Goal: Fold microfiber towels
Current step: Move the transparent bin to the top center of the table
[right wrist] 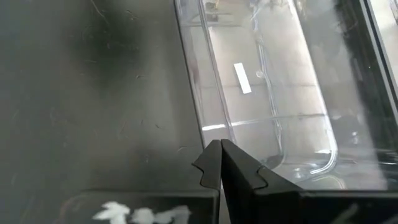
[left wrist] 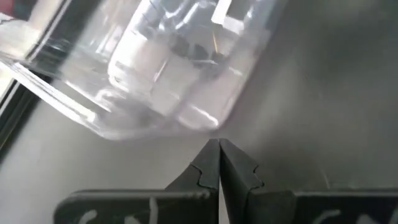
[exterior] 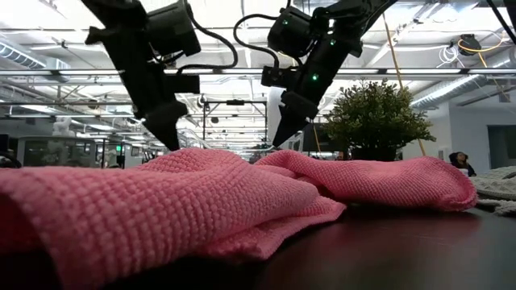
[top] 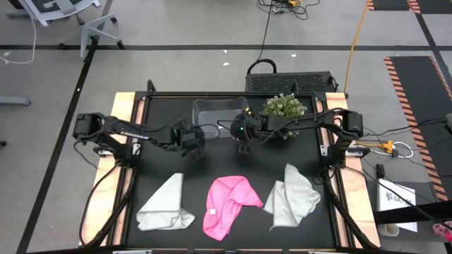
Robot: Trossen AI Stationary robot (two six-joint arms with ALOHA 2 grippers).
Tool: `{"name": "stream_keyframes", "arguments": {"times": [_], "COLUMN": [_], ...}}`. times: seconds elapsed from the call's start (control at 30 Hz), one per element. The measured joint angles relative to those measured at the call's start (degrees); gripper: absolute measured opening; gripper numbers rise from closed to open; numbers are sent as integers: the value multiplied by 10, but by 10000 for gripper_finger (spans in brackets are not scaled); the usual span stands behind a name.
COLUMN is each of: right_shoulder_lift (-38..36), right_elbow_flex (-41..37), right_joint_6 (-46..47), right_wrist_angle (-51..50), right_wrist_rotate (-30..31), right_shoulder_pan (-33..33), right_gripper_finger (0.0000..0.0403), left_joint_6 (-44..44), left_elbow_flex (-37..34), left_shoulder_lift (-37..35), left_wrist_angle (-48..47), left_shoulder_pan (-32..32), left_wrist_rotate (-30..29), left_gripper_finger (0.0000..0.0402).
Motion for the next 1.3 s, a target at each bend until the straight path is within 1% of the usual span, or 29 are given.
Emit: {"name": "stream_keyframes", "arguments": {"times": [0.07, 0.2, 0.4, 0.6, 0.73, 0.8, 0.97, 1.13, 1.2, 1.3], "right_shoulder_lift": [0, 0, 0, 0, 0, 0, 0, 0, 0, 0], "right_elbow_flex": [0, 0, 0, 0, 0, 0, 0, 0, 0, 0], "right_joint_6": [0, 0, -5, -6, -6, -6, -8, -23, -25, -25], "right_wrist_angle": [0, 0, 0, 14, 24, 26, 28, 41, 53, 52], "right_wrist_rotate": [0, 0, 1, 0, -1, -3, -3, -3, -3, -4], "right_shoulder_pan": [0, -2, -20, -42, -51, -52, -52, -53, -53, -53], "right_gripper_finger": [0, 0, 0, 0, 0, 0, 0, 0, 0, 0], "left_joint_6": [11, 28, 58, 89, 112, 121, 147, 151, 146, 115], "left_elbow_flex": [-14, -24, -24, -24, -24, -24, -24, -24, -24, -23], "left_shoulder_lift": [0, 0, 0, 0, 0, 0, 0, 0, -7, -26], "left_wrist_angle": [22, 26, 51, 100, 128, 135, 143, 142, 139, 138], "left_shoulder_pan": [13, 39, 75, 108, 136, 150, 185, 206, 207, 195], "left_wrist_rotate": [0, -5, -24, -25, -29, -29, -29, -29, -18, 33], "left_gripper_finger": [15, 4, 15, 3, 14, 15, 3, 17, 18, 8]}}
